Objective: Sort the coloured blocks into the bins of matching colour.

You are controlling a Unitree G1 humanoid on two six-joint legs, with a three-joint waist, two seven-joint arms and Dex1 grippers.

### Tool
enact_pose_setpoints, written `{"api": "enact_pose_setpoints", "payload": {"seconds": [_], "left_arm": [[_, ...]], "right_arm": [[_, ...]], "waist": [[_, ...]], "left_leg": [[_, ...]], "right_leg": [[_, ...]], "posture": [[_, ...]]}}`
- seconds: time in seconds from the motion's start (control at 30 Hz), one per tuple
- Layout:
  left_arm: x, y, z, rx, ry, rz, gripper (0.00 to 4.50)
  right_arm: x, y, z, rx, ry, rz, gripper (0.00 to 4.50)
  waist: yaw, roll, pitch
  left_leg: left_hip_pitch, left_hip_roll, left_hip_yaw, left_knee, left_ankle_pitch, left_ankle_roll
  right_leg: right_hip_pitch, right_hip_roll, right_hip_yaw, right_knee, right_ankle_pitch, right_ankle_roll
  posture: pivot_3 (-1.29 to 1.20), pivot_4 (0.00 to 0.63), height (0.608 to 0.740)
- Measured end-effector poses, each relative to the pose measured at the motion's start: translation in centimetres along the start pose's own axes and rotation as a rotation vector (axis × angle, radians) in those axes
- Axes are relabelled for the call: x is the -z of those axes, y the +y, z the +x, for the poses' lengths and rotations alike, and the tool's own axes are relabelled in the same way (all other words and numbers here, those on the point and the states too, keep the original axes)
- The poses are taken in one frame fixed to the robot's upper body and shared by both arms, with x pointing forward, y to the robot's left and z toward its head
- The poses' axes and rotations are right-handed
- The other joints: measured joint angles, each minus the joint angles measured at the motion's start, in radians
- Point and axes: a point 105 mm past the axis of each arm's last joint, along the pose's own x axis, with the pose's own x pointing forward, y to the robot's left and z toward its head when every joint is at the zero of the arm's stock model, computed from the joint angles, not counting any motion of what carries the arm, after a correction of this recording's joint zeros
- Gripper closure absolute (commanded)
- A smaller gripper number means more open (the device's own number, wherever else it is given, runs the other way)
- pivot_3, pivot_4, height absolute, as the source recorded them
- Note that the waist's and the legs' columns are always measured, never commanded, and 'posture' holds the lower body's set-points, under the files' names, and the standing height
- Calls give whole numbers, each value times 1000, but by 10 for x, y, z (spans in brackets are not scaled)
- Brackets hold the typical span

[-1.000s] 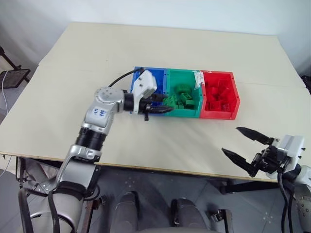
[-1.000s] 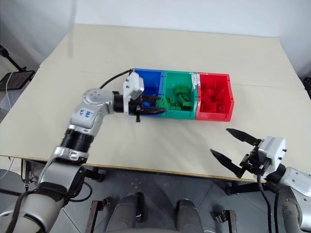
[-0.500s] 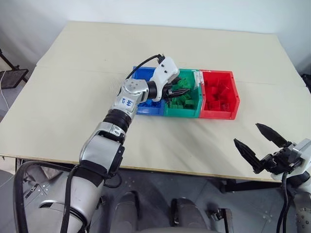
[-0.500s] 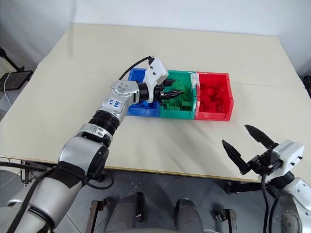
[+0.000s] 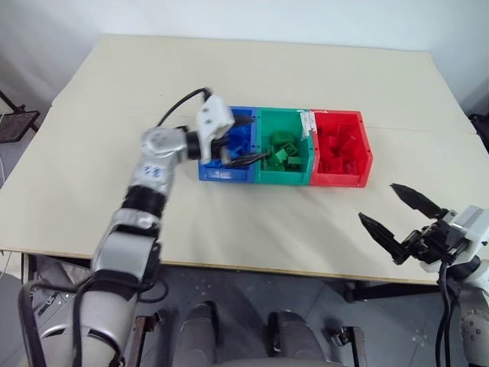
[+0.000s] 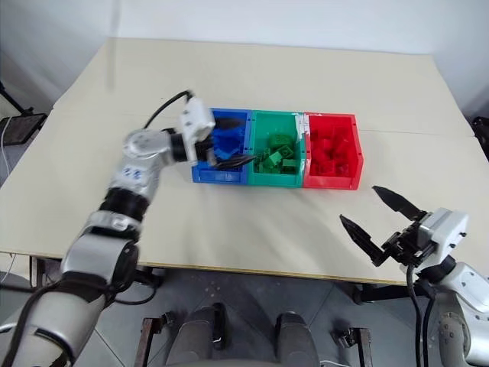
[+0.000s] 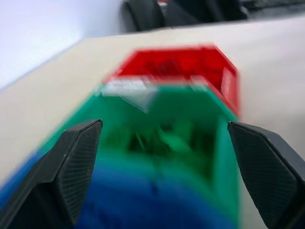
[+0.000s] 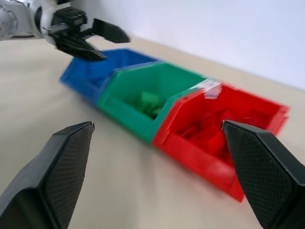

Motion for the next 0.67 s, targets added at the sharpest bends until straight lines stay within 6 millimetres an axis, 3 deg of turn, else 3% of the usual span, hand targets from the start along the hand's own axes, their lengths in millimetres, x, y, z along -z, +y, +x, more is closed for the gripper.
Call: {"api": "enact_pose_setpoints", "payload": {"seconds": [0.07,0.33,0.5,0.67], "left_arm": [[12,-6,-33,-19,34,0,23],[46,-42,-119,-163,170,-63,23],[62,-62,-140,-246,221,-141,23],[51,-54,-140,-315,200,-123,23]], "right_arm": [[4,1,3,-52,16,5,0],[14,2,11,-233,70,6,0],[23,0,14,-309,108,8,0],[27,-1,17,-341,111,8,0]], "waist": [[-8,0,0],[-7,0,0],[-3,0,0],[-6,0,0]], "left_leg": [[0,0,0,0,0,0],[1,0,0,2,-2,5],[2,1,0,2,-3,6],[2,1,0,1,-3,6]], "right_leg": [[0,0,1,0,0,0],[2,-1,1,1,0,0],[2,-1,0,2,0,-1],[2,-1,1,2,0,-1]], "posture": [[0,150,740],[0,150,740],[0,150,740],[0,150,740]]}}
